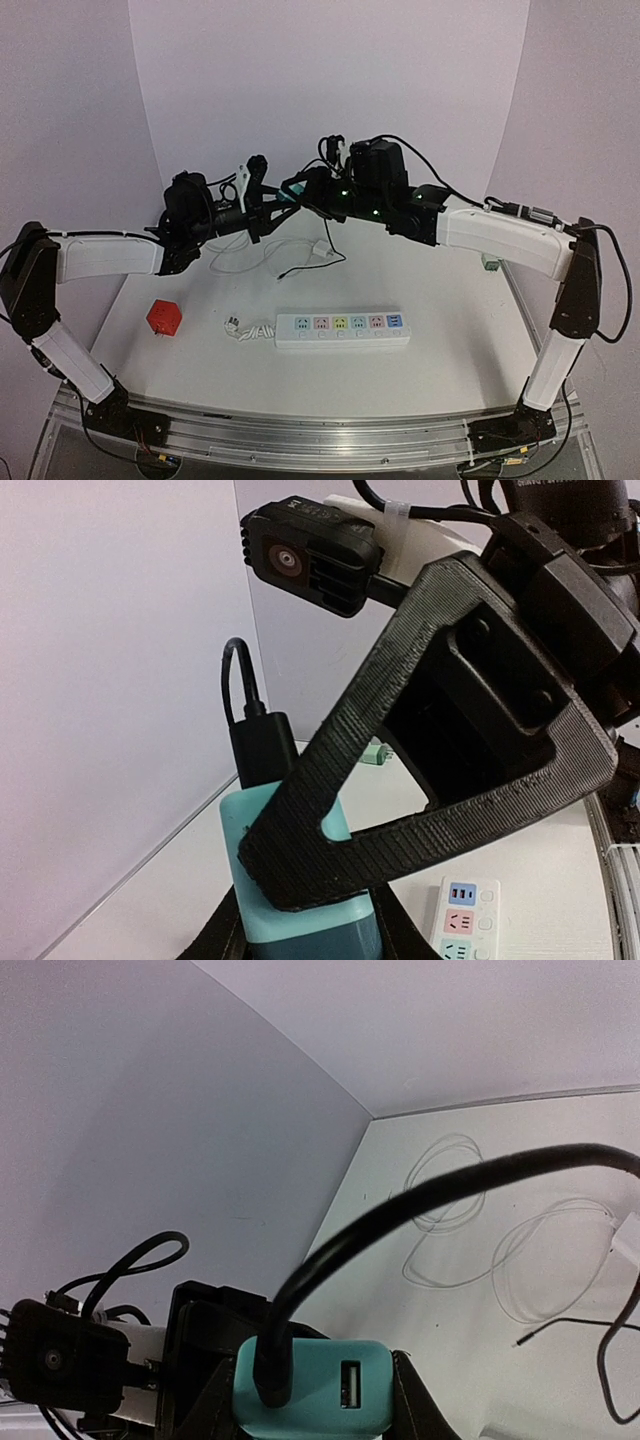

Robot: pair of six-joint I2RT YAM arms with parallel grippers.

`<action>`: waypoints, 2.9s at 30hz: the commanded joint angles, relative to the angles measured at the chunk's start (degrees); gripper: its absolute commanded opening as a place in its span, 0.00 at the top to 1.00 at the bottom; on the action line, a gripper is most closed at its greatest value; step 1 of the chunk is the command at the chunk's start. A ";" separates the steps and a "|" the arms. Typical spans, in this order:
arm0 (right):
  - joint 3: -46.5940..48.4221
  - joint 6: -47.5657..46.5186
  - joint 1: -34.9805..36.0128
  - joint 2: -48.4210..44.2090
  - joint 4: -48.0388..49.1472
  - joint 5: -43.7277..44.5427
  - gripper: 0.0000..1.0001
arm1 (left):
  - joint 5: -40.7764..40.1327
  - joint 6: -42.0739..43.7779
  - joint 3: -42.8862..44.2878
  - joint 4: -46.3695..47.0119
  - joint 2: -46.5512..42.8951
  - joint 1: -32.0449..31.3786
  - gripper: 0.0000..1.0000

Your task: Insert the plug

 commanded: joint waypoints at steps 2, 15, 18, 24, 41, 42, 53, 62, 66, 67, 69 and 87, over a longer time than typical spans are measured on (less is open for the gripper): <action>-1.32 -6.03 -0.53 -1.38 -8.29 -7.10 0.61 | 4.91 2.44 -0.18 5.88 -5.22 1.32 1.00; 2.81 -7.68 -2.09 -2.14 -15.80 -13.21 0.36 | 8.07 7.79 -2.52 6.06 -6.75 1.95 1.00; 4.46 -5.59 -3.83 -1.60 -18.01 -19.03 0.26 | 9.80 10.67 -3.46 6.10 -6.99 1.95 1.00; 9.92 -5.65 -4.55 0.33 -26.24 -25.08 0.21 | 10.02 14.40 -3.48 5.15 -6.23 2.08 1.00; 18.90 -6.14 -4.55 2.67 -30.60 -27.79 0.11 | 11.30 19.32 -3.43 0.65 -5.78 2.04 1.00; 19.95 -6.09 -4.54 3.22 -30.83 -28.22 0.09 | 11.25 19.42 -3.43 0.48 -5.82 2.00 1.00; 25.53 -6.68 -4.55 7.49 -37.05 -26.87 0.32 | 11.31 20.00 -3.18 0.16 -5.86 2.06 1.00; 26.84 -6.85 -4.55 7.76 -37.43 -28.27 0.52 | 12.05 20.99 -3.44 -0.47 -5.87 2.05 1.00; 27.79 -6.89 -4.52 8.38 -37.46 -28.43 0.59 | 12.52 21.22 -3.50 -0.33 -5.87 2.01 1.00; 28.17 -6.88 -4.54 8.69 -37.51 -28.65 0.64 | 12.73 21.28 -3.52 -0.21 -5.87 2.01 1.00; 28.49 -6.86 -4.55 9.07 -37.54 -29.12 0.76 | 13.32 21.43 -3.51 -0.08 -5.88 1.98 1.00; 16.36 -6.76 -4.89 -0.80 -57.87 4.55 1.00 | 17.87 24.88 0.62 -25.54 1.16 1.98 0.01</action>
